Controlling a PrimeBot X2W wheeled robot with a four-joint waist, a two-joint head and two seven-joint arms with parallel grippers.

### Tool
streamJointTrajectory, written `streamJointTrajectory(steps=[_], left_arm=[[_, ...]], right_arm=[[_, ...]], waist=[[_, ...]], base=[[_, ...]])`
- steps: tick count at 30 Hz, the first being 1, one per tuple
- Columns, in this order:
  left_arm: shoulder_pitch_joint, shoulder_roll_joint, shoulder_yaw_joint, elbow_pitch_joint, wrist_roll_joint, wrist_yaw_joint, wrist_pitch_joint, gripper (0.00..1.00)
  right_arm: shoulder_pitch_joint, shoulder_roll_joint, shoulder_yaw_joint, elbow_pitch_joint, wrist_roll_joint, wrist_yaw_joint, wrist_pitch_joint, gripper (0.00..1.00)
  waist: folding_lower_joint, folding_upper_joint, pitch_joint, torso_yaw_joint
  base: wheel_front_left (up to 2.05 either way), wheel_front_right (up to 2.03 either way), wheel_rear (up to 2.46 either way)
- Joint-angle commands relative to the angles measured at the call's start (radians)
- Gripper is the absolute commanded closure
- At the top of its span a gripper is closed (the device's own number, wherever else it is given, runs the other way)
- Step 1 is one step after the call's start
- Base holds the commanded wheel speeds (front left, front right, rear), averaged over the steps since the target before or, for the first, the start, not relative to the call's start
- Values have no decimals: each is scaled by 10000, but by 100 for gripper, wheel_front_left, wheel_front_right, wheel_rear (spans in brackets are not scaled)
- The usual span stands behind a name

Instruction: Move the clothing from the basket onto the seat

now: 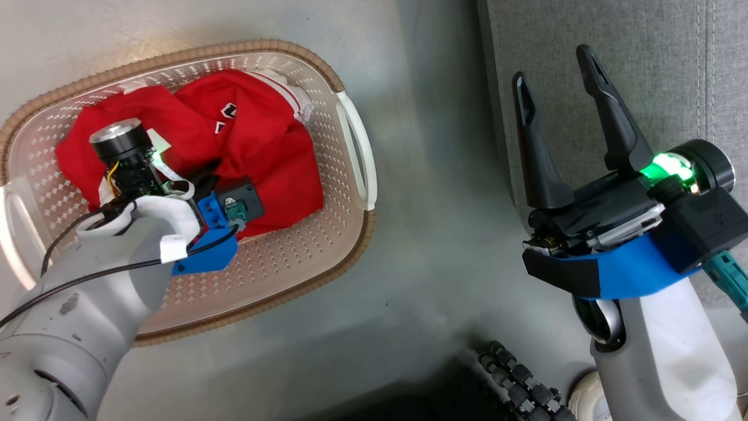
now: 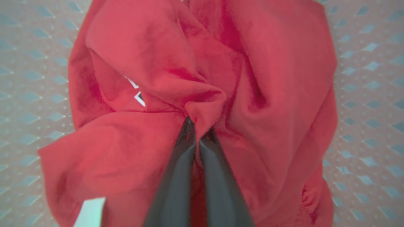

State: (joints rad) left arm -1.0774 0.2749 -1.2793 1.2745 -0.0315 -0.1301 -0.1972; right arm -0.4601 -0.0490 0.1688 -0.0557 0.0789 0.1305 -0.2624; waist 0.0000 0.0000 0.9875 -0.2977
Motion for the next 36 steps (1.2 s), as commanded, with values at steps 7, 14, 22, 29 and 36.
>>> streamJointTrajectory(steps=[7, 14, 22, 29, 36], left_arm=[[48, -400, -32, -33, -534, -3, -445, 100], [436, -659, 211, -557, -1716, -3, -675, 100], [1267, -503, 1084, -2307, -2612, 83, -691, 100], [2271, -423, 2087, -3422, -3000, 186, -693, 100], [3261, -327, 3354, -4592, -3235, 166, -692, 100]], right_arm=[[-76, -27, -155, 149, -248, 5, -37, 0], [-38, -27, -242, 517, -458, 5, -37, 0], [265, -30, -382, 1045, -747, 5, -37, 0], [703, -30, -511, 1466, -905, 5, -38, 0], [1224, -30, -604, 1782, -915, 5, -38, 0]], waist=[[0, 0, -596, 391], [0, 0, -1565, 923], [0, 0, -2963, 1546], [0, 0, -4259, 1970], [0, 0, -5452, 2324]], base=[[0, 0, 0], [0, 0, 0], [0, 0, 0], [0, 0, 0], [0, 0, 0]])
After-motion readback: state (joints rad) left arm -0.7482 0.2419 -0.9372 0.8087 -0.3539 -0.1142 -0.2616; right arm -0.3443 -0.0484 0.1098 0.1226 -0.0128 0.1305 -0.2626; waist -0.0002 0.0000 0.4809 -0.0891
